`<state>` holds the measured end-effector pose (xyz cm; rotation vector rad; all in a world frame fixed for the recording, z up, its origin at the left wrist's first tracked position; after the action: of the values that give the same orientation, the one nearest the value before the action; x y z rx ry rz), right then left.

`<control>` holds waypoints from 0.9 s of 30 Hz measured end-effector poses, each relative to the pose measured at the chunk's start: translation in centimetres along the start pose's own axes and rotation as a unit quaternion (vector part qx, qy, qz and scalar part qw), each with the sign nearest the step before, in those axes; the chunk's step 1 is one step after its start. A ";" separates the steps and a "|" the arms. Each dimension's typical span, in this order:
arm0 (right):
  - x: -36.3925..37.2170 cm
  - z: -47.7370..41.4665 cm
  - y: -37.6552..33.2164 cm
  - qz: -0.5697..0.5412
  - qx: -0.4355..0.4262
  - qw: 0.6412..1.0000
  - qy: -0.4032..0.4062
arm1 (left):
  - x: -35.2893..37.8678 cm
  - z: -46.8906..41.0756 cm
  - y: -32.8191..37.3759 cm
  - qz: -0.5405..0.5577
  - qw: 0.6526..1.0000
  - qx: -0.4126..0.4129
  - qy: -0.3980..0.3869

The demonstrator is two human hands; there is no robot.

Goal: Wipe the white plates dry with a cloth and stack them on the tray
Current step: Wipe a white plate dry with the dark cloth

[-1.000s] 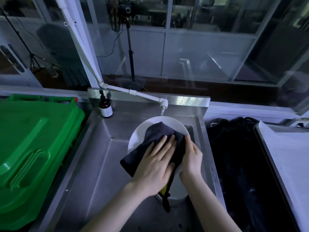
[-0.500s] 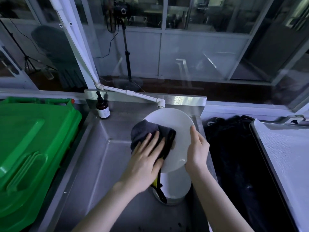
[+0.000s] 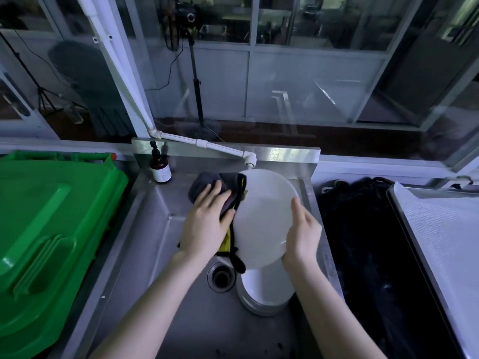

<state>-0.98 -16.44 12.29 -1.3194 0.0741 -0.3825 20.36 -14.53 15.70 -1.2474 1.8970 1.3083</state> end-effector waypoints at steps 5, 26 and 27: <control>-0.6 -1.0 -0.9 0.005 -0.005 1.000 -0.002 | -0.6 2.6 0.4 0.020 0.997 -0.004 0.079; 3.1 1.0 -1.9 0.282 -0.184 0.939 -0.069 | -7.9 -1.3 -3.4 0.283 0.893 -0.250 0.246; 2.8 0.8 -2.0 0.279 -0.179 0.942 -0.055 | -8.8 -1.6 -3.9 0.277 0.890 -0.259 0.254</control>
<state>1.35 -16.99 14.82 -1.6036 0.4314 0.2009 27.84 -12.95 21.69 -1.4648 2.4994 2.0457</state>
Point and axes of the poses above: each hand's wrist, its own z-axis away from the middle knuckle, its own x-axis out of the palm, y = z × x, the point moved 10 cm from there along -z, towards the middle knuckle, and after that the axes turned 4 degrees about x, right-handed, at the moved point
